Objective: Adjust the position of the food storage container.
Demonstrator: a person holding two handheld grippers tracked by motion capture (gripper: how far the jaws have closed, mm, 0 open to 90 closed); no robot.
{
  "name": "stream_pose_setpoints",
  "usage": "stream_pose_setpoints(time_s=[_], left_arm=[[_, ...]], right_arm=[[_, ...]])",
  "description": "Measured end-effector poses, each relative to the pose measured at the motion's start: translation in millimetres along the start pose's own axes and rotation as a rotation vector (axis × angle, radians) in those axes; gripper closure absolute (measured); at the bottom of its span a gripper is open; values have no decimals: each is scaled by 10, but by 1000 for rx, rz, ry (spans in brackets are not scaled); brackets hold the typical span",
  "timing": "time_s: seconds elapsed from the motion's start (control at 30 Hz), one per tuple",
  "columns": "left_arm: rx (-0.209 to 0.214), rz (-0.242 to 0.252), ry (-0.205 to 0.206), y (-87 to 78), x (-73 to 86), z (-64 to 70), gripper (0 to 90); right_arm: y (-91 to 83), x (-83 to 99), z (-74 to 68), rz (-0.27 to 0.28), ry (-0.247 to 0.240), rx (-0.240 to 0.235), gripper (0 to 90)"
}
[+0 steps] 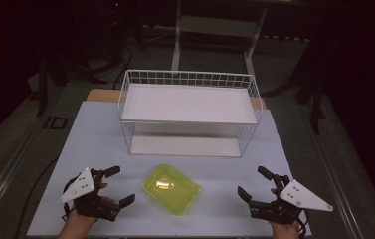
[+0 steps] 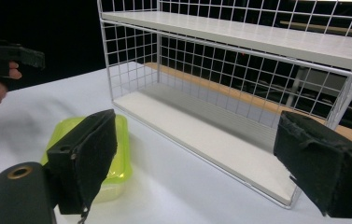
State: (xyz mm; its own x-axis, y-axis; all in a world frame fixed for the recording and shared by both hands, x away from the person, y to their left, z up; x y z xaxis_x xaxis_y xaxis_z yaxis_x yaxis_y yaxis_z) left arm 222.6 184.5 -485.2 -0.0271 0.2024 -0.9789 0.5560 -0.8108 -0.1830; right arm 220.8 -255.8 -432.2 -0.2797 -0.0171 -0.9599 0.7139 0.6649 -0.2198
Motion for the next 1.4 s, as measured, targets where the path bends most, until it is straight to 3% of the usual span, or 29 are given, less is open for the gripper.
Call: stream_pose_setpoints(time_s=[0.17,0.27,0.33,0.4,0.43,0.53,0.6,0.67,0.8,0.83,0.87,0.9,1.0,1.03,1.13,1.17,1.23,1.4], left_arm=[[32,20,-37,-3,-90,29,3],[36,-12,-39,7,-141,55,3],[80,-32,-62,34,-174,76,3],[102,-53,-53,72,-196,119,3],[114,-86,-30,120,-218,174,3],[142,-95,-6,179,-235,243,7],[150,-92,14,188,-228,272,125],[181,-128,33,256,-183,339,148],[198,-168,31,331,-124,407,250],[215,-201,43,388,-64,465,297],[215,-201,43,388,-64,465,347],[247,-235,51,438,-7,508,417],[274,-266,55,482,44,543,606],[277,-295,66,527,82,574,656],[289,-304,96,563,112,617,817],[306,-329,128,608,144,662,855],[303,-351,143,650,169,692,897],[303,-364,191,765,219,732,900]], right_arm=[[-13,-21,-9,14,17,-4,130],[-6,-17,-11,11,27,-2,130],[5,-9,-12,6,30,-4,129],[8,-11,-20,2,28,-7,129],[6,-13,-25,4,26,-5,129],[8,-18,-37,4,21,-10,129],[12,-15,-41,-1,23,-12,129],[16,-12,-38,-1,26,-13,129],[25,-4,-24,-7,35,-16,129],[26,-2,-22,-8,37,-15,129],[27,-1,-21,-9,36,-16,129],[28,-1,-20,-10,36,-17,129],[32,-2,-17,-12,37,-14,131],[34,1,-17,-15,35,-10,132],[42,6,-14,-17,39,-18,131],[45,7,-12,-16,43,-20,131],[47,7,-11,-17,47,-22,131],[51,9,-12,-21,47,-27,131]])
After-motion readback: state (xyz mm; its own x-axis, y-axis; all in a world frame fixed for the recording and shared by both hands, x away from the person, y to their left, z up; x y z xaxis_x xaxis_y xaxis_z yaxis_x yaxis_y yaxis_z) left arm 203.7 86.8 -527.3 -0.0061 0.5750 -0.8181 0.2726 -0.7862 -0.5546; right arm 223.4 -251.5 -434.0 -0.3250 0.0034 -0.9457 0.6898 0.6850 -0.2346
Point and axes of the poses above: each handheld gripper's, and its own axes: y roughly forward along the jaws, x roughly out of its underside, z roughly to its right, the point moved 3 cm from there along y, roughly forward along the jaws, and after that the axes turned 13 degrees about y, right-handed, at the moved point
